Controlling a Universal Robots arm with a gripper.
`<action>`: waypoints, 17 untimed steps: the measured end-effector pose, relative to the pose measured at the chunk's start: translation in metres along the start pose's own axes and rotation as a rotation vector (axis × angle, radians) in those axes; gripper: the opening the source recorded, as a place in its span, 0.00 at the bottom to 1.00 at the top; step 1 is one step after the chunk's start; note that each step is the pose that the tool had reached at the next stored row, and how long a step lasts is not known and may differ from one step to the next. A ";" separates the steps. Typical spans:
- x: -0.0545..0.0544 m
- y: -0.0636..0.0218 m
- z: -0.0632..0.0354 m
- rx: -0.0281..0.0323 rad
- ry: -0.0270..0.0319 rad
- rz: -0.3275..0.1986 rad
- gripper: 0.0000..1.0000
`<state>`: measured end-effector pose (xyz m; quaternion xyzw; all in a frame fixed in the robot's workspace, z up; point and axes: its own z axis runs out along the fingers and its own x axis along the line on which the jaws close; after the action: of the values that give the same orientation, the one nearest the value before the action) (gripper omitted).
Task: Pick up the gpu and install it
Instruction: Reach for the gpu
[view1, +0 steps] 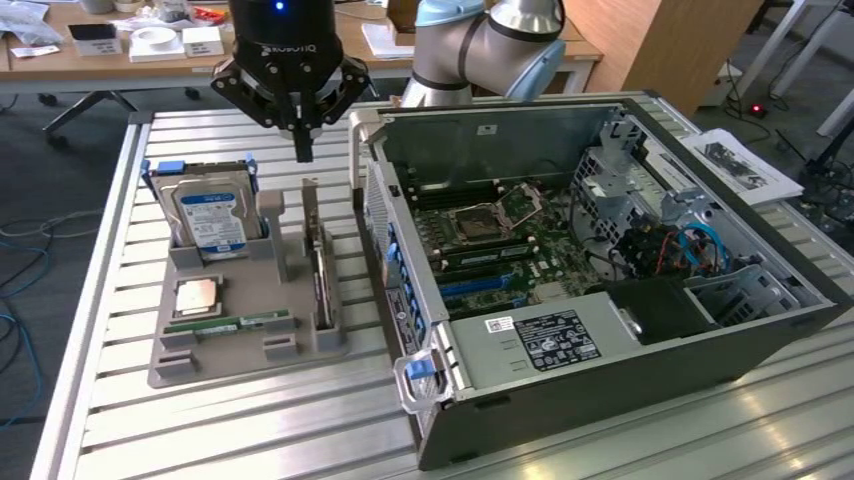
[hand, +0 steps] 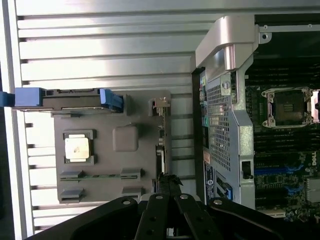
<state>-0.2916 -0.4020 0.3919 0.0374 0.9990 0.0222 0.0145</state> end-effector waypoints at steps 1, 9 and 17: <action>0.000 -0.0007 0.0000 0.0000 0.0000 0.000 0.11; 0.000 -0.0058 -0.0003 0.0000 0.0000 0.000 0.11; 0.000 -0.0093 -0.0004 -0.0001 0.0000 0.000 0.11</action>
<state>-0.2927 -0.4113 0.3919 0.0374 0.9990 0.0222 0.0145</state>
